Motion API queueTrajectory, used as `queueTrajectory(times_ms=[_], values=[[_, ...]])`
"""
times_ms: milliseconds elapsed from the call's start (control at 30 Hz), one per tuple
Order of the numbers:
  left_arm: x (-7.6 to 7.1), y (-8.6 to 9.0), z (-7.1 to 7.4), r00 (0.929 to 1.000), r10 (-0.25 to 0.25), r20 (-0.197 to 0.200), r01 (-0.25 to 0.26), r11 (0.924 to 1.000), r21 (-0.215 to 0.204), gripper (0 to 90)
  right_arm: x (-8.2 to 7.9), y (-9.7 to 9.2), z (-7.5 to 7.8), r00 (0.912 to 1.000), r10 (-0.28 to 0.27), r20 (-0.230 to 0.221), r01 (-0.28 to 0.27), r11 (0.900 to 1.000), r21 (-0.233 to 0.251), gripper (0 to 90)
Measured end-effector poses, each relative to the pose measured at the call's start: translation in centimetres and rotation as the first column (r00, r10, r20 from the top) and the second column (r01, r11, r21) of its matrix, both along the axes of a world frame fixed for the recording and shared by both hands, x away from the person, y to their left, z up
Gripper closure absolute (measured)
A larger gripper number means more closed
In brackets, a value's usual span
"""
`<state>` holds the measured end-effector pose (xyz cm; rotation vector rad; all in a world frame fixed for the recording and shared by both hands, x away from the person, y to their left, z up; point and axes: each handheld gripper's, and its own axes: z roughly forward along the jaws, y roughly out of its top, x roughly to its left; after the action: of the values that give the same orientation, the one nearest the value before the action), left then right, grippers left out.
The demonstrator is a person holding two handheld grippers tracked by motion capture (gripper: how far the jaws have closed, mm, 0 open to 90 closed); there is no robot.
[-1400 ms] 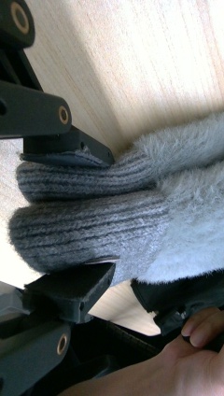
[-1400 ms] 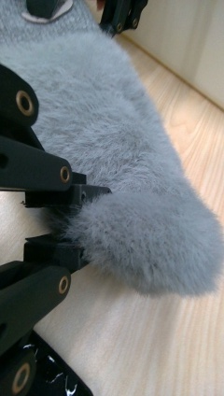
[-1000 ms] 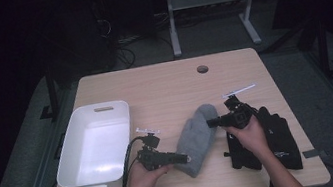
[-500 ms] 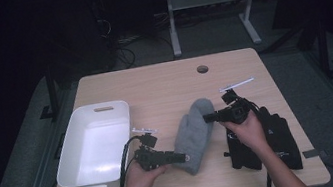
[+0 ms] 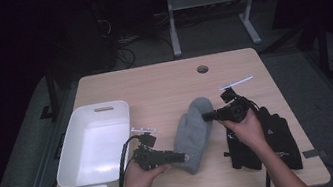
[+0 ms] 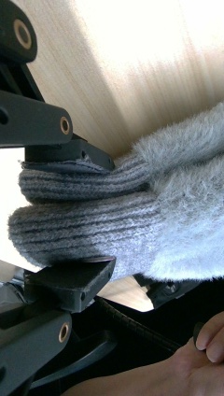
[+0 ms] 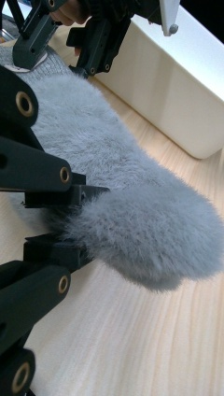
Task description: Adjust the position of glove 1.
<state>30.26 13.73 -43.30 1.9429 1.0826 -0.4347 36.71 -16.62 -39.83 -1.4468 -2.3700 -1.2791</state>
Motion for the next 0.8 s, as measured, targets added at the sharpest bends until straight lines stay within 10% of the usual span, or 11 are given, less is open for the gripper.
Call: queueTrajectory(times_ms=[800], values=[[-0.4, 1.6, 3.7, 0.9982, 0.025, 0.055, -0.024, 0.9994, -0.025, 49.7, 0.7, 1.3, 4.4, 0.9992, 0.022, 0.034, -0.025, 0.9961, 0.084, 77.7]])
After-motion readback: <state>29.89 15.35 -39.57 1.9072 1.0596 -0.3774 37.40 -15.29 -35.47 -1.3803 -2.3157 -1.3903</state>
